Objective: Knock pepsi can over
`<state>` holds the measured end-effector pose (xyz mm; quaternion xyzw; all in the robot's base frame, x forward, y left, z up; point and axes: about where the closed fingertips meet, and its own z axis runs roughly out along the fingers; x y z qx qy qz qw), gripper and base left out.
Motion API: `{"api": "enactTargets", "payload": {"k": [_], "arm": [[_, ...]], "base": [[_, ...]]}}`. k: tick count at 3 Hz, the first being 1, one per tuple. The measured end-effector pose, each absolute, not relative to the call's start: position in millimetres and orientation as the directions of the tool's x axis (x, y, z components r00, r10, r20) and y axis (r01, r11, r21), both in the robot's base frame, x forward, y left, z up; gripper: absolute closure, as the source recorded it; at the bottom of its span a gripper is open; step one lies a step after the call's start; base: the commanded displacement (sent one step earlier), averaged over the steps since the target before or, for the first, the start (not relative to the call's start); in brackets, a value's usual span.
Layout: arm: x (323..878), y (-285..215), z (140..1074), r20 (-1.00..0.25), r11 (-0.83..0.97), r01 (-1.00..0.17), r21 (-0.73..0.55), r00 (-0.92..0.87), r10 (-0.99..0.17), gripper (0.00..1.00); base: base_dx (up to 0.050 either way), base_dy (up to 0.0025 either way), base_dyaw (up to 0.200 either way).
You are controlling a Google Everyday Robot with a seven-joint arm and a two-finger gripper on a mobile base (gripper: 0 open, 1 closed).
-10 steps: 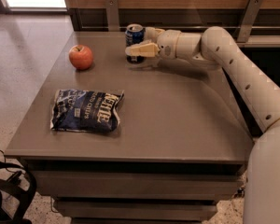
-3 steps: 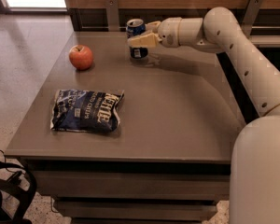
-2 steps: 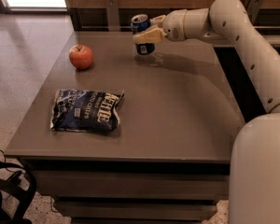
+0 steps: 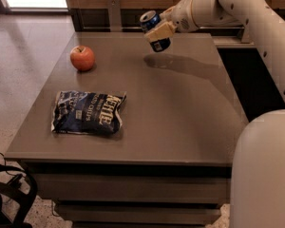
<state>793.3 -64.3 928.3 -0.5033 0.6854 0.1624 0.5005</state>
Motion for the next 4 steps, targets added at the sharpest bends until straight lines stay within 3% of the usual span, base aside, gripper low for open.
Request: {"api": "enactTargets", "payload": {"k": [4], "arm": [[784, -81, 909, -0.528, 0.292, -0.883, -0.367, -0.061, -0.847, 1.00]], "base": [[0.000, 0.00000, 0.000]]}}
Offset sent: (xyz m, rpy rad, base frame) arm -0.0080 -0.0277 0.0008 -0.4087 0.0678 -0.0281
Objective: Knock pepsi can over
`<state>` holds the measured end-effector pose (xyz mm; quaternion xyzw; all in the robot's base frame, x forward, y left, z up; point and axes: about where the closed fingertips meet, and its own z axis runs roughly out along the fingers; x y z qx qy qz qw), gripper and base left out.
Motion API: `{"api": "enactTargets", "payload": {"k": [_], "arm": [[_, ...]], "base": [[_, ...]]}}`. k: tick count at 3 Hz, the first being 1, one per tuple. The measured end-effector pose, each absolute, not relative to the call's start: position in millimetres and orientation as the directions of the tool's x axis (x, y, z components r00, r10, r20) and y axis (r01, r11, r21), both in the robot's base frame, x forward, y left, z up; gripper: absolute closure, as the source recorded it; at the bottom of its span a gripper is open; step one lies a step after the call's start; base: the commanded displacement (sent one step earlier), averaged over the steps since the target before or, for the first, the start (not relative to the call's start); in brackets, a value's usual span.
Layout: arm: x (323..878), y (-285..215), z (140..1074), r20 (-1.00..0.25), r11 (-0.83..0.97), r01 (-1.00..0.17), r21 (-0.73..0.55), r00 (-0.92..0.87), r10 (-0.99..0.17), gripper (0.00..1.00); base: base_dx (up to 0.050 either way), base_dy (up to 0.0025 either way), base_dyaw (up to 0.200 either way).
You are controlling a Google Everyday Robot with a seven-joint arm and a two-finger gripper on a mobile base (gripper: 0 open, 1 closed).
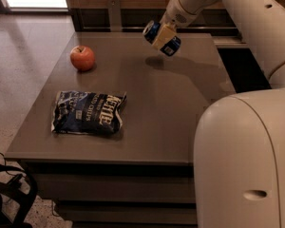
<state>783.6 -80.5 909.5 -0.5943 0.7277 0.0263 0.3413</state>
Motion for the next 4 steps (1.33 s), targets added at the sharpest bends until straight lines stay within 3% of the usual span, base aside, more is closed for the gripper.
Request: {"api": "enactTargets", "payload": {"k": [2, 4], "arm": [[781, -89, 873, -0.364, 0.253, -0.896, -0.365, -0.113, -0.925, 1.00], [777, -83, 845, -0.315, 0.230, -0.917, -0.327, -0.124, -0.941, 1.00]], "base": [[0.000, 0.00000, 0.000], [0.000, 0.00000, 0.000]]}}
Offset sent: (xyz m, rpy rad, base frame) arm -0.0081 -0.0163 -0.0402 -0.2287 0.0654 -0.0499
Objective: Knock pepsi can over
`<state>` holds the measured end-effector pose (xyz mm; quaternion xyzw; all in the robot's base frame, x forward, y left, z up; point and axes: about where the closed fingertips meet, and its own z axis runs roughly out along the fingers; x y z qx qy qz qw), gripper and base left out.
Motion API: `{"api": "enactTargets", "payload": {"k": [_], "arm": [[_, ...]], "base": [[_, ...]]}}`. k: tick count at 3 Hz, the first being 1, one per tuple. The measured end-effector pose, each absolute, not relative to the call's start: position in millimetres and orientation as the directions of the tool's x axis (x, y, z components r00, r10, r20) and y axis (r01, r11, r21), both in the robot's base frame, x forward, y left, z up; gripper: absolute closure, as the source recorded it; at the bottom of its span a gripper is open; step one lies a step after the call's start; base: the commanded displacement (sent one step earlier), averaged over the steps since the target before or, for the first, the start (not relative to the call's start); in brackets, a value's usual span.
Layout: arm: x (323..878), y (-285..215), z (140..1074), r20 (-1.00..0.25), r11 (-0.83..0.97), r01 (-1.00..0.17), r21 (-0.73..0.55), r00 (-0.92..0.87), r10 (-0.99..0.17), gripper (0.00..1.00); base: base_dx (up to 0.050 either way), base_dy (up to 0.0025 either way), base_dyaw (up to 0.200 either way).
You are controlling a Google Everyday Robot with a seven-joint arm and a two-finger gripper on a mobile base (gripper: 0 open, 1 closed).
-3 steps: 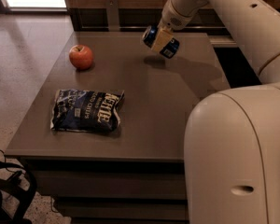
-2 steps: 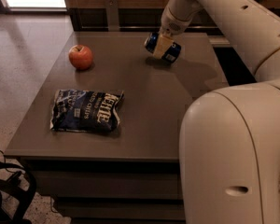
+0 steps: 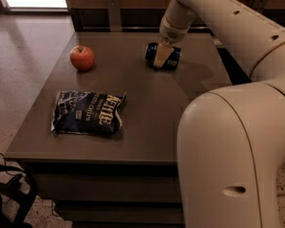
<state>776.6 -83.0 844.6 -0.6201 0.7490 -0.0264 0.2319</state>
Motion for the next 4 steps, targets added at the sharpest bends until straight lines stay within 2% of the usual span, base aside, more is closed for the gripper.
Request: {"api": "enactTargets", "payload": {"k": [1, 2, 3, 4], "arm": [[774.4, -72.5, 832.9, -0.404, 0.229, -0.933, -0.277, -0.103, -0.909, 1.00], [773.6, -69.7, 833.0, -0.420, 0.231, -0.935, -0.268, -0.102, -0.902, 0.82], [773.7, -68.6, 831.5, -0.420, 0.229, -0.937, -0.265, -0.102, -0.902, 0.59], [773.7, -68.6, 833.1, -0.420, 0.229, -0.937, -0.265, -0.102, -0.902, 0.28]], "base": [[0.000, 0.00000, 0.000], [0.000, 0.00000, 0.000], [0.000, 0.00000, 0.000], [0.000, 0.00000, 0.000]]}}
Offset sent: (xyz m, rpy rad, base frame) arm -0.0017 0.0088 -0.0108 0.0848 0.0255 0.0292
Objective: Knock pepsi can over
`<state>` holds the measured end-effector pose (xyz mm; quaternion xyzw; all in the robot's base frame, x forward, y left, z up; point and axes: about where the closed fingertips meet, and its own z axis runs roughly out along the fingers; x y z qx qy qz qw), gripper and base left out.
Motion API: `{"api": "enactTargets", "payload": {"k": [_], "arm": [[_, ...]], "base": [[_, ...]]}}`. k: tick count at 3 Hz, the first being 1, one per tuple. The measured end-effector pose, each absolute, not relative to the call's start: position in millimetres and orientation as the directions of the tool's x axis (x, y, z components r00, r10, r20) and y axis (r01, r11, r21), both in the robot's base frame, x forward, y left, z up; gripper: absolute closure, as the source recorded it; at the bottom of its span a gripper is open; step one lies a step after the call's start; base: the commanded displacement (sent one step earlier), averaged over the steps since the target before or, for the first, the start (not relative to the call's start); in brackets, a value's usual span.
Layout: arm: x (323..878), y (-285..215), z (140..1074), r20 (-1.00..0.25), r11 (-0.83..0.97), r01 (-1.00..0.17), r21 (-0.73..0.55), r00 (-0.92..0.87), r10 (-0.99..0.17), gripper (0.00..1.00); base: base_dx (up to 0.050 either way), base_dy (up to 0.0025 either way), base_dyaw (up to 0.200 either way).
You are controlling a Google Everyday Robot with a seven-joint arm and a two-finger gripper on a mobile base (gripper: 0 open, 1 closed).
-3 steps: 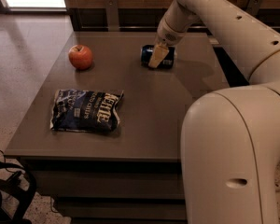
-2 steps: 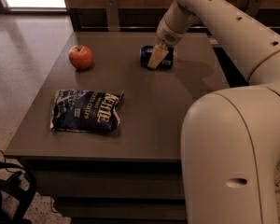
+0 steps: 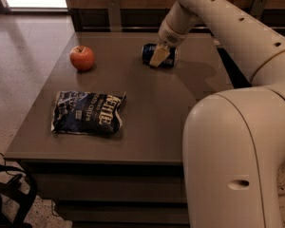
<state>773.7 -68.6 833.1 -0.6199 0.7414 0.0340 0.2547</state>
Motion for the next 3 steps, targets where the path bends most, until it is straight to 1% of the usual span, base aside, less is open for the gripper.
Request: {"api": "enactTargets", "payload": {"k": [1, 2, 3], "arm": [[773.9, -67.0, 830.0, -0.419, 0.227, -0.938, -0.261, -0.102, -0.902, 0.05], [774.0, -65.9, 827.9, -0.418, 0.226, -0.939, -0.258, -0.102, -0.903, 0.00], [774.0, -65.9, 827.7, -0.418, 0.225, -0.939, -0.258, -0.102, -0.903, 0.00]], "base": [[0.000, 0.00000, 0.000], [0.000, 0.00000, 0.000], [0.000, 0.00000, 0.000]]}}
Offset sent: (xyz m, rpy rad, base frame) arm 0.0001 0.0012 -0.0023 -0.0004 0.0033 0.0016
